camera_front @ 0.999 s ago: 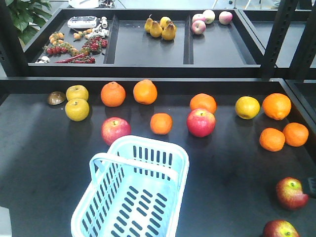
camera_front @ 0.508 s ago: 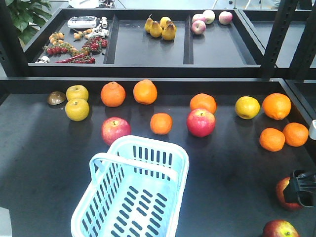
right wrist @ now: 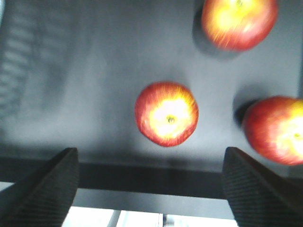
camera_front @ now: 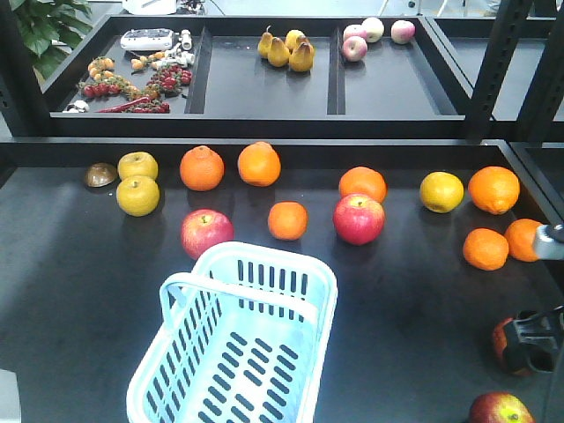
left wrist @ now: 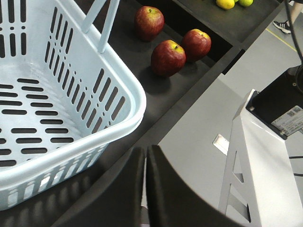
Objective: Pick three apples into basket with both arms
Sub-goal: 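Close the right gripper around the red apple and lift it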
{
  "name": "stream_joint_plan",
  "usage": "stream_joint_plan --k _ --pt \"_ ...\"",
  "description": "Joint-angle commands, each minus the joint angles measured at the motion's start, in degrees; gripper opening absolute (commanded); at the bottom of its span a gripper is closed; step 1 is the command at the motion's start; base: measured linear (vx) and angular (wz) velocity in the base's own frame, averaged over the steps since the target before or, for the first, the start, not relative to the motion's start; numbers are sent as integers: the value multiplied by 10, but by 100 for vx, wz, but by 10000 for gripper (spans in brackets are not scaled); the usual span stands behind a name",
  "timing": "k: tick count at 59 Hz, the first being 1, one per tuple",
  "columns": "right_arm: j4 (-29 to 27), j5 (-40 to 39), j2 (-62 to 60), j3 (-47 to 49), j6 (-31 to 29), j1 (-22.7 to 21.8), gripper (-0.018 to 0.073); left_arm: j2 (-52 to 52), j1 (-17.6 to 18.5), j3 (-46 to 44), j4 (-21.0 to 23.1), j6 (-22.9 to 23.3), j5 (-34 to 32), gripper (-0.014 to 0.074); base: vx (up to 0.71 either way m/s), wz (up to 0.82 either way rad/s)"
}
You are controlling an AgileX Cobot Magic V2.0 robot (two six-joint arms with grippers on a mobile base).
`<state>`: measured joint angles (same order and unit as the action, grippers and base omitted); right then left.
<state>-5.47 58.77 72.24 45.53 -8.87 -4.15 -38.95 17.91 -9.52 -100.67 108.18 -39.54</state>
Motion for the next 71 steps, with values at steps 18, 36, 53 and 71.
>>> stream_joint_plan --k 18,36,53,71 --pt "-9 -31 114 18 5 1 581 -1 0 -14 -12 1 1 -6 0 0" --pt "-9 -51 185 18 10 1 581 -1 0 -14 -11 1 15 -6 0 0" --pt "-5 -71 239 18 19 1 581 -1 0 -14 -11 1 15 -6 0 0" --pt "4 -92 295 18 24 1 581 -1 0 -14 -11 1 15 -6 0 0"
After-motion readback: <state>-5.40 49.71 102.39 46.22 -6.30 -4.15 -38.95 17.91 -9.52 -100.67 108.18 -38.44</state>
